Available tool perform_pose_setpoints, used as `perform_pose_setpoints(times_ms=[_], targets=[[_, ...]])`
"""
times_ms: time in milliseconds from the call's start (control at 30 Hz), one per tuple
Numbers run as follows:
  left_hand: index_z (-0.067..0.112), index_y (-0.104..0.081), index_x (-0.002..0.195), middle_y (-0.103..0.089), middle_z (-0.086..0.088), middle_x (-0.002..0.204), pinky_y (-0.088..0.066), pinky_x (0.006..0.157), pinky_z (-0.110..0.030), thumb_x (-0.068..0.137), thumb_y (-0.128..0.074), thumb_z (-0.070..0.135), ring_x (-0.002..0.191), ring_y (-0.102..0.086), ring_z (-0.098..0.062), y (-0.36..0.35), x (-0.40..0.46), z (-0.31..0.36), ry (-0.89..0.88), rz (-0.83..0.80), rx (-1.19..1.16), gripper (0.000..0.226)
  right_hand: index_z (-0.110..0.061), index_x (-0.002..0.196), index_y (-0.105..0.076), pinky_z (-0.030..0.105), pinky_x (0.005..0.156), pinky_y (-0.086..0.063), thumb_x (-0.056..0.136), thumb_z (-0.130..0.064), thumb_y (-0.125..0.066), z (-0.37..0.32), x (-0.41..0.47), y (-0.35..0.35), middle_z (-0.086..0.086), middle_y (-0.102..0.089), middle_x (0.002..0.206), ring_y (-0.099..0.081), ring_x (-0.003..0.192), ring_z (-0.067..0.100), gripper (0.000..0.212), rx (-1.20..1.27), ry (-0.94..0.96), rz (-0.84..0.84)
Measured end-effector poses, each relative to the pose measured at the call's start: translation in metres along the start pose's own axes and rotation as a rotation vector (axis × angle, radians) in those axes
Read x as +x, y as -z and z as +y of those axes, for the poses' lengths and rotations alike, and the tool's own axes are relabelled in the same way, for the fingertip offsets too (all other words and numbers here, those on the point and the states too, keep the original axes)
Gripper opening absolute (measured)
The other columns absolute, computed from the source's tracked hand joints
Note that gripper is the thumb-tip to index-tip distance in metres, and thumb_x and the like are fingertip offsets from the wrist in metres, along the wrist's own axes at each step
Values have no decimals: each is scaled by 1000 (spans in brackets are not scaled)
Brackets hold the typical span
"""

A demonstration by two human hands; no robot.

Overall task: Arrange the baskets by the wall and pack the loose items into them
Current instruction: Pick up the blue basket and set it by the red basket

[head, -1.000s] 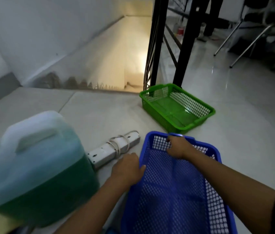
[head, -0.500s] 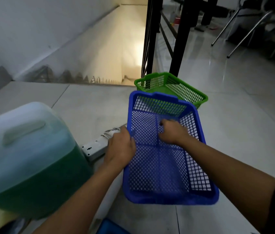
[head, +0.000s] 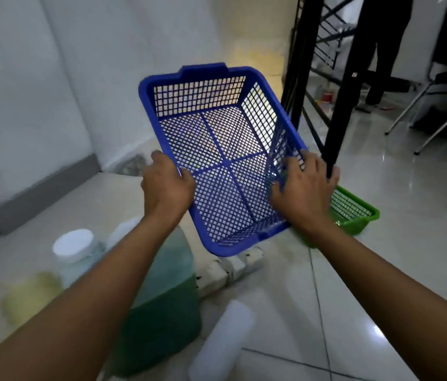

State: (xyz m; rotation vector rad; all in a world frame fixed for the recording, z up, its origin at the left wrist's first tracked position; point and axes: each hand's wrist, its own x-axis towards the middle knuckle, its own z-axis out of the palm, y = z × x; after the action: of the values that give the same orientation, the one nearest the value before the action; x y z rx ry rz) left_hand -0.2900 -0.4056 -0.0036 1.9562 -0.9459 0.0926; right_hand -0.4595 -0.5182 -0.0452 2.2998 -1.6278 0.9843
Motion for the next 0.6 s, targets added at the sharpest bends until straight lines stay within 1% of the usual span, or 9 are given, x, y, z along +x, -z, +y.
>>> perform_pose_setpoints(times_ms=[67, 133, 233, 300, 367, 433, 467, 533, 600], targets=[[-4, -45, 118, -57, -22, 124, -48, 89, -44, 90, -53, 15, 110, -56, -40, 29, 14, -2, 47, 54, -44, 35, -15, 134, -43, 54, 114, -12, 74, -28, -63, -29, 11, 9, 15, -28, 152, -21, 142, 32, 64, 113, -61, 20], [-2, -42, 121, -56, -18, 127, -53, 90, -46, 88, -57, 16, 110, -57, -38, 55, 23, -7, 132, 104, -149, 40, -15, 140, -35, 49, 116, -16, 75, -26, -64, -63, 20, 17, 16, -21, 155, -17, 143, 34, 72, 314, -143, 32], [1, -43, 119, -58, -14, 122, -57, 84, -50, 86, -60, 14, 105, -60, -33, 94, 36, -26, 256, 210, -336, 39, -11, 144, -29, 37, 115, -16, 77, -16, -61, -123, 28, 37, 14, -21, 154, -18, 142, 33, 75, 684, -215, 80], [3, -46, 119, -60, -10, 119, -59, 80, -48, 84, -61, 12, 100, -62, -30, 122, 43, -43, 325, 281, -437, 39, -14, 146, -23, 33, 112, -24, 76, -6, -60, -166, 28, 51, 10, -24, 152, -25, 139, 29, 80, 922, -237, 62], [5, -50, 120, -62, -8, 118, -60, 76, -44, 83, -62, 11, 96, -64, -28, 155, 48, -69, 388, 357, -503, 39, -16, 147, -17, 37, 108, -36, 74, -4, -62, -214, 21, 60, 10, -31, 149, -37, 134, 29, 87, 1111, -226, -24], [6, -51, 121, -63, -7, 117, -59, 75, -39, 83, -62, 12, 90, -61, -23, 191, 45, -96, 447, 442, -532, 39, -17, 146, -15, 45, 104, -45, 75, -11, -66, -263, 6, 62, 8, -46, 139, -49, 125, 29, 87, 1207, -220, -159], [7, -51, 122, -62, -6, 118, -57, 76, -36, 84, -62, 13, 88, -59, -21, 205, 42, -107, 469, 481, -534, 40, -19, 144, -18, 46, 100, -48, 76, -14, -66, -285, -4, 61, 4, -53, 129, -55, 118, 29, 83, 1228, -212, -230], [7, -50, 124, -62, -6, 120, -56, 79, -34, 84, -64, 13, 89, -59, -18, 238, 30, -136, 493, 573, -532, 42, -20, 138, -23, 46, 92, -53, 79, -14, -64, -333, -36, 58, 2, -56, 115, -59, 108, 29, 71, 1248, -177, -389], [6, -49, 124, -61, -6, 122, -57, 83, -36, 84, -65, 12, 93, -61, -21, 269, 15, -169, 520, 639, -538, 43, -18, 132, -28, 43, 89, -55, 82, -12, -60, -377, -75, 51, 6, -57, 120, -59, 105, 29, 59, 1233, -142, -523]])
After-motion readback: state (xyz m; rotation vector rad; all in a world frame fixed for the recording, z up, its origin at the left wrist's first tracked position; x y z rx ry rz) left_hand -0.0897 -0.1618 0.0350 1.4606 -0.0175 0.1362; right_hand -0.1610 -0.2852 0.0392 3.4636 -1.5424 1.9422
